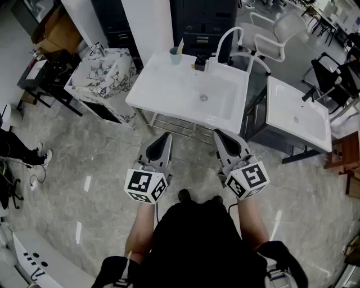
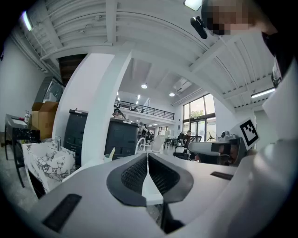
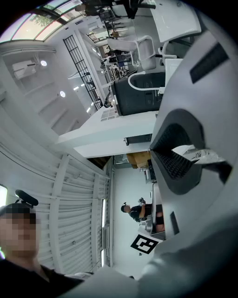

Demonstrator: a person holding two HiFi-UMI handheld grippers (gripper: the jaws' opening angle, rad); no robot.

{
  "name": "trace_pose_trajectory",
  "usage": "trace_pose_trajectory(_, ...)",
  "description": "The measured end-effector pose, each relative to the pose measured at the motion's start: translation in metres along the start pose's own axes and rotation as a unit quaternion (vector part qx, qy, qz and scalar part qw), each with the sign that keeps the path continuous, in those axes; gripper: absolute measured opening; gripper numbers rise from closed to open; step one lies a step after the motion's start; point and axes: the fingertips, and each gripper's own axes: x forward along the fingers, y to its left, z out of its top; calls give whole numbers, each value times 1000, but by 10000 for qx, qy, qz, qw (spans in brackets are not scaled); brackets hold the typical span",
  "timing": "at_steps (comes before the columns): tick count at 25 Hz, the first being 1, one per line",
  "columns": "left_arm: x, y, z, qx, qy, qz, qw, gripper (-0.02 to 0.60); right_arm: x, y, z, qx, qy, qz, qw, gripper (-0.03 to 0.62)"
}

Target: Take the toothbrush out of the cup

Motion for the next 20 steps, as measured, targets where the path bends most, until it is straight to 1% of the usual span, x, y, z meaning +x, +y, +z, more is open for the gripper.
trace_pose_trajectory(9, -9, 8, 0, 47, 14, 13, 10000, 14, 4, 11, 1, -167, 5, 104, 9998, 31)
trace_pose_trajectory(15, -14, 11, -3, -17, -37, 63, 10000, 15, 3, 11, -4, 49, 123, 29, 9999, 32)
trace_pose_trajectory(20, -13, 9, -9, -47, 63, 76, 9999, 14, -1, 10, -7, 26, 137, 31, 9999, 32)
